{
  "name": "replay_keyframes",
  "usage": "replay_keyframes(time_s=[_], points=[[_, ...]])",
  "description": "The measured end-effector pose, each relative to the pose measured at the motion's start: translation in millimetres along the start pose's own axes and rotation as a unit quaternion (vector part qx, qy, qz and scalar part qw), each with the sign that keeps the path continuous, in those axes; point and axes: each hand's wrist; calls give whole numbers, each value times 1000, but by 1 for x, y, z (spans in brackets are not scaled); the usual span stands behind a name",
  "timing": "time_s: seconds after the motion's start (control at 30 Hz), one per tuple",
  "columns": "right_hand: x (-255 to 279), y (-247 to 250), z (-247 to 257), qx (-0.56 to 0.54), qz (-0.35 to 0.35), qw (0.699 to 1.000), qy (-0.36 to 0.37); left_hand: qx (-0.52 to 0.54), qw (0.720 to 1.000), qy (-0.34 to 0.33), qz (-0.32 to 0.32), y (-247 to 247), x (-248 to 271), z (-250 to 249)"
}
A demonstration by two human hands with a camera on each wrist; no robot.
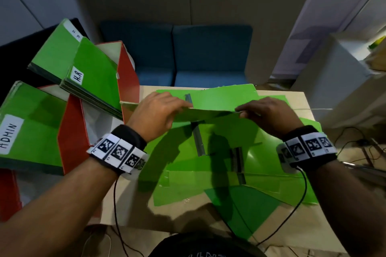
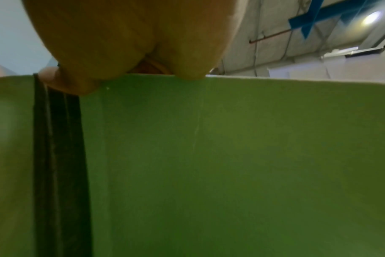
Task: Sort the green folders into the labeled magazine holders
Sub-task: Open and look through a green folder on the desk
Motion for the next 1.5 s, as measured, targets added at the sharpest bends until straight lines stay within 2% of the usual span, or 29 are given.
replay_keyframes(time_s=[0.17, 0.23, 0.3, 0.37, 0.43, 0.53, 0.73, 0.87, 0.97, 1.03, 1.1, 1.17, 1.23, 1.37, 1.5], points=[[-15, 22, 0, 71, -68, 995, 27, 18, 999, 30, -29, 22, -9, 12], [-18, 24, 1, 124, -102, 987, 5, 35, 998, 30, -36, 23, -11, 22], [-21, 23, 6, 156, -151, 975, -50, 50, 997, 37, -39, 22, -12, 31], [-25, 19, 13, 126, -175, 968, -126, 52, 997, 48, -44, 21, -15, 36], [-32, 14, 20, 61, -168, 965, -190, 44, 996, 52, -53, 21, -19, 38], [-45, 9, 31, -25, -135, 963, -233, 45, 996, 31, -64, 20, -28, 39], [-64, 1, 64, -118, -92, 965, -217, 40, 996, 10, -81, 18, -46, 28], [-71, -16, 75, -127, -95, 968, -195, 54, 992, 16, -112, 10, -58, 17], [-75, -17, 78, -140, -104, 960, -217, 57, 987, 28, -145, 3, -66, 12], [-81, -11, 74, -156, -59, 949, -266, 70, 985, 27, -153, -1, -67, 11], [-87, -5, 69, -122, 9, 944, -307, 86, 984, 29, -154, -5, -66, 11], [-90, -3, 69, -69, 40, 952, -295, 103, 983, 38, -151, -8, -65, 12], [-90, 0, 74, -60, 21, 958, -280, 118, 983, 53, -129, -15, -62, 12], [-88, -4, 78, -127, -47, 961, -242, 141, 983, 88, -79, -28, -51, 10], [-86, 1, 83, -203, -115, 950, -209, 146, 978, 119, -86, -32, -37, 6]])
Point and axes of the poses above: each hand's wrist, its own x-axis away from the middle knuckle, its own y-axis out of the back of the hand, z = x × y, and after that the axes turned 9 degrees about z, right-handed
